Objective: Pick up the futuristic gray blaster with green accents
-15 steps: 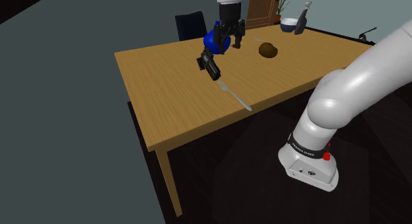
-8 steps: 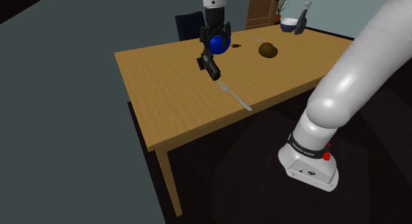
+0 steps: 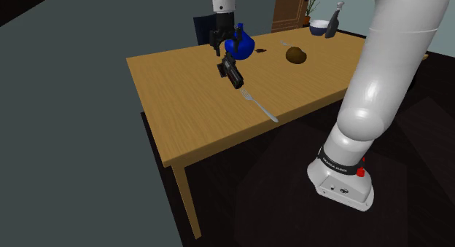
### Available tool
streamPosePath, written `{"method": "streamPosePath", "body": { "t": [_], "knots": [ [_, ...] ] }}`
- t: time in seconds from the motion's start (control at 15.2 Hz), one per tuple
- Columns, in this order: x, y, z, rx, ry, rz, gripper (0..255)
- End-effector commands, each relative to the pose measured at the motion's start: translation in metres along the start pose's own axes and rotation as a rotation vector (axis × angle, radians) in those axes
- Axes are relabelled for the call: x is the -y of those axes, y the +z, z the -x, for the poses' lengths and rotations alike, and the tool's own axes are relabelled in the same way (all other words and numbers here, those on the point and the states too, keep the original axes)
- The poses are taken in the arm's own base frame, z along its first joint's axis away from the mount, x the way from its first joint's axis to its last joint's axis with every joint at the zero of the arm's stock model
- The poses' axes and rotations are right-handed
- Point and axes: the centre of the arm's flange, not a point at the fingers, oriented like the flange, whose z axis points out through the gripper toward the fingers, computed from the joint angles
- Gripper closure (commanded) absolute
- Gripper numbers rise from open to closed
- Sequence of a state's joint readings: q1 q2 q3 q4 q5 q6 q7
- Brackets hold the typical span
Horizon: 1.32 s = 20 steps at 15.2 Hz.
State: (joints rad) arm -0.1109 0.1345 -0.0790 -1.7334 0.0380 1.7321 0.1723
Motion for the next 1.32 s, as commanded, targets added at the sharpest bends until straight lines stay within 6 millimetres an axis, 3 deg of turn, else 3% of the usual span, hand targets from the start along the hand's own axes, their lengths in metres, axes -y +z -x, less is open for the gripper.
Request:
{"method": "streamPosePath", "body": {
  "t": [0.0, 0.59, 0.66, 1.25],
  "knots": [
    [-0.003, 0.005, -0.026, 0.002, 0.02, -0.003, 0],
    [-0.003, 0.044, -0.031, 0.002, 0.02, -0.003, 0],
    [-0.003, 0.045, -0.031, 0.002, 0.02, -0.003, 255],
    [-0.003, 0.044, -0.031, 0.002, 0.02, -0.003, 255]
  ]
}}
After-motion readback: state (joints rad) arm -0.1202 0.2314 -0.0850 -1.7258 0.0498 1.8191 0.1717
